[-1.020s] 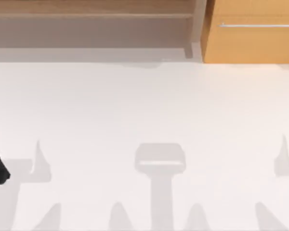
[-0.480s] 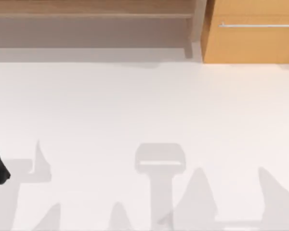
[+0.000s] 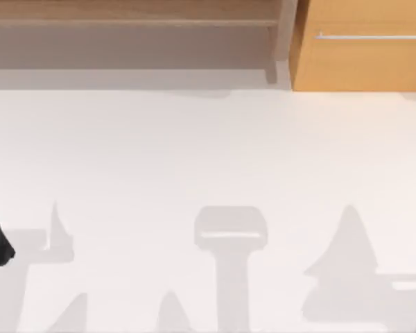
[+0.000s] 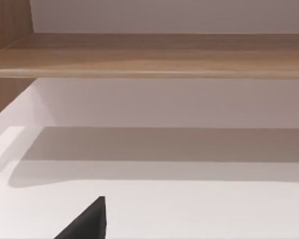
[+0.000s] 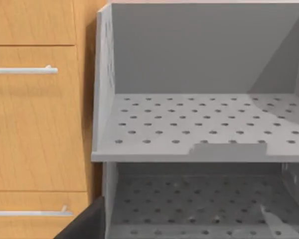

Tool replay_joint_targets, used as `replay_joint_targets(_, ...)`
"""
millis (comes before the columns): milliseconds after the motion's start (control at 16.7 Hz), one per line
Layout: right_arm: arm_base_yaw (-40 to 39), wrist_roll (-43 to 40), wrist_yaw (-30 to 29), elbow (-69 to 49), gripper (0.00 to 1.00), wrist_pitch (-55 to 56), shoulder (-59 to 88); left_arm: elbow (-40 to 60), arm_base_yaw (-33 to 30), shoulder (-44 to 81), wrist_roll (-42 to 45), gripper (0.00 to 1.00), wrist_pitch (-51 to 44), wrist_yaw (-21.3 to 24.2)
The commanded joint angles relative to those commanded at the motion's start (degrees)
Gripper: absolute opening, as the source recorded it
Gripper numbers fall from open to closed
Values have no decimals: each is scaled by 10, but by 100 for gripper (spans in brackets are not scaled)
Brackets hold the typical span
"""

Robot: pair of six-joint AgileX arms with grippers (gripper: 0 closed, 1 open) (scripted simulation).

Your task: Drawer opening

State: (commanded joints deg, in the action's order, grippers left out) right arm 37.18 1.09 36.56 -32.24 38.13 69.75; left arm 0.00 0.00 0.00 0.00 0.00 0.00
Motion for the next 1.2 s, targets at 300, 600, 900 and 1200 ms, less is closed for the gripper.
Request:
replay_joint_targets(300,0,0,1,0,100,1,3,0,0,0,0,100,0,0)
replay_joint_targets(600,-36,-63,-35,-25,100,39,59,0,0,0,0,100,0,0)
replay_joint_targets(900,-142,-276,-144,-87,100,135,215,0,0,0,0,100,0,0)
replay_joint_targets(1200,-283,-577,-290,-153,100,241,391,0,0,0,0,100,0,0)
